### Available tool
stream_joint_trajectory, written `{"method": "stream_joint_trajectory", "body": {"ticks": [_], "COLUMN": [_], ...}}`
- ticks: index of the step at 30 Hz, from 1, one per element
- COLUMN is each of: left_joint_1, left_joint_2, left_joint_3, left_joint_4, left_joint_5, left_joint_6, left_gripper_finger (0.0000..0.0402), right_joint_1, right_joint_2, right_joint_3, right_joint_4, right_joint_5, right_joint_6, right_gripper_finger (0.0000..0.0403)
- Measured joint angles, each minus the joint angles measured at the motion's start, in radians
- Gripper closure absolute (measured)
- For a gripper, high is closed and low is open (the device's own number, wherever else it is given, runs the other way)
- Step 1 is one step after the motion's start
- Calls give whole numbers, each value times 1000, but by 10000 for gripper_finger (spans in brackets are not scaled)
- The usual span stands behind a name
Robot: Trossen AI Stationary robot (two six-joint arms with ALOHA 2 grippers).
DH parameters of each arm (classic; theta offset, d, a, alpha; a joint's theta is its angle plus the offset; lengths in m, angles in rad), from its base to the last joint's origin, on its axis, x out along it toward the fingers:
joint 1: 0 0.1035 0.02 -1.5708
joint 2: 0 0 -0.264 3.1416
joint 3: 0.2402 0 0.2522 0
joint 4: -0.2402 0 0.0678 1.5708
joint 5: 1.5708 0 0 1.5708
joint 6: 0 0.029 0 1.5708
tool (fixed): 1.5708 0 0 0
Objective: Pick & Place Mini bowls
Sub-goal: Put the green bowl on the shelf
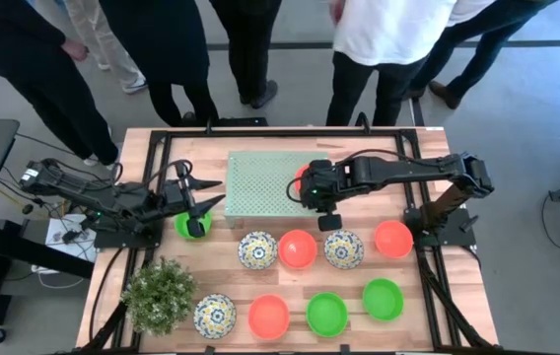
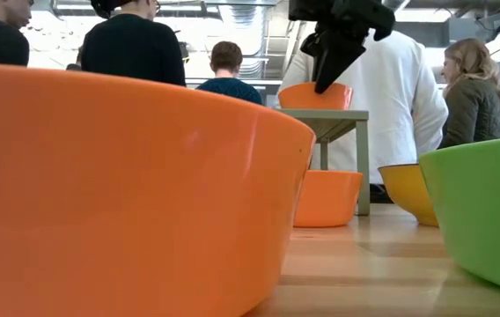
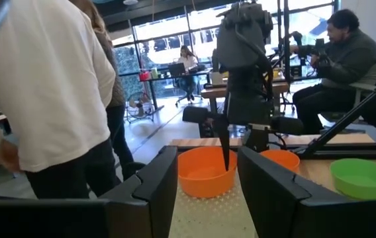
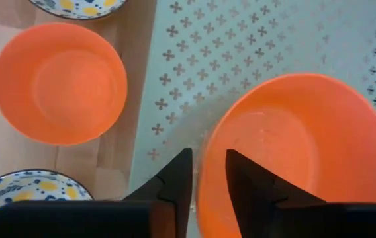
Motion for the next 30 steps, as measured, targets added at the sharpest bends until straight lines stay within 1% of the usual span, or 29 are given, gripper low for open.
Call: {"method": "stream_joint_trajectory", "body": {"ticks": [4,8,12,17,20,24,27,30], "left_joint_1": [0,0,0,0,0,0,0,0], "left_joint_2": [9,31,66,121,144,156,156,156], "left_joint_3": [0,0,0,0,0,0,0,0], "left_joint_4": [1,1,1,1,1,2,3,5], "left_joint_5": [0,0,0,1,1,1,10,51], "left_joint_6": [0,0,-10,-88,-95,-114,-156,-173], "left_gripper_finger": [243,243,243,243,243,243,243,243], "right_joint_1": [12,35,70,123,161,204,231,266], "right_joint_2": [0,-1,-1,-2,-2,-7,-33,-84], "right_joint_3": [6,51,135,260,334,399,401,352], "right_joint_4": [-4,-6,-50,-132,-179,-279,-330,-392], "right_joint_5": [4,14,79,143,183,189,188,187], "right_joint_6": [-16,-48,-50,-46,-7,29,99,222], "right_gripper_finger": [298,281,263,249,248,253,254,249]}}
